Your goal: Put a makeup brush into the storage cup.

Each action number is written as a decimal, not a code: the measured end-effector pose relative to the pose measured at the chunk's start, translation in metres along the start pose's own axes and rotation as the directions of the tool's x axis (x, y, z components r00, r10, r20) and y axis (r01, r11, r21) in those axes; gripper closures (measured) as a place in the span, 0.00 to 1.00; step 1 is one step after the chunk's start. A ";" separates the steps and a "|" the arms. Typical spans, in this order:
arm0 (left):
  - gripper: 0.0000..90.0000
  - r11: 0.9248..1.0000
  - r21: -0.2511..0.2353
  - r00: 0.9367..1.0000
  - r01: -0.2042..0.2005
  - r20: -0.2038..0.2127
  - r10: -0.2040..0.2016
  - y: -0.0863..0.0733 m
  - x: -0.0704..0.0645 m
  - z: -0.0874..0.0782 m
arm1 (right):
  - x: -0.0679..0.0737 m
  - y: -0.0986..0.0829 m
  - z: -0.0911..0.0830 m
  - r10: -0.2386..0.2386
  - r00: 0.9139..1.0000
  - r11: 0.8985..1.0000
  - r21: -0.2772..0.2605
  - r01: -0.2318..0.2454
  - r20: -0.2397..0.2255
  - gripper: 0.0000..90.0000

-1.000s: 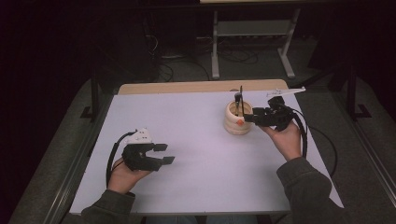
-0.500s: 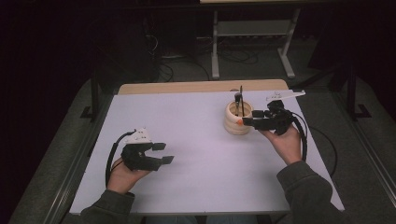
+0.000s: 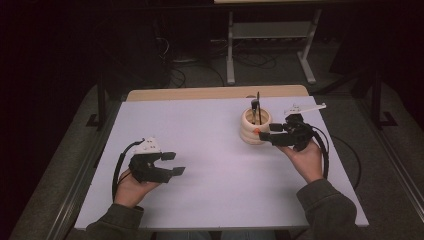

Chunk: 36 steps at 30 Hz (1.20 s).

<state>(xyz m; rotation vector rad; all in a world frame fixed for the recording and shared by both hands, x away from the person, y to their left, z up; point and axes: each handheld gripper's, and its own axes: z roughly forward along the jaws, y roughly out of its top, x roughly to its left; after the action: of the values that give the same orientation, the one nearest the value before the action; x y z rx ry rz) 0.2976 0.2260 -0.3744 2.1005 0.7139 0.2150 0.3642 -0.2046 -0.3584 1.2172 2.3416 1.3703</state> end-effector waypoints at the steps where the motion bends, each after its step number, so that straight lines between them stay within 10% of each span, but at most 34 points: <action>1: 0.39 1.000 0.000 1.000 0.002 -0.001 -0.002 0.000 0.000 0.000 | 0.000 -0.001 0.000 -0.004 1.000 1.000 -0.004 0.004 0.000 0.40; 36: 0.31 1.000 0.003 0.998 0.004 -0.065 -0.004 -0.013 0.003 -0.002 | 0.023 -0.035 -0.007 -0.060 0.998 0.998 0.022 0.060 0.008 0.33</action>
<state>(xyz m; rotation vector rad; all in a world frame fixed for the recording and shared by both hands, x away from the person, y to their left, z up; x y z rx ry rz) 0.2940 0.2347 -0.3834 2.1026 0.7569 0.2812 0.3256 -0.2009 -0.3769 1.1465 2.3728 1.3210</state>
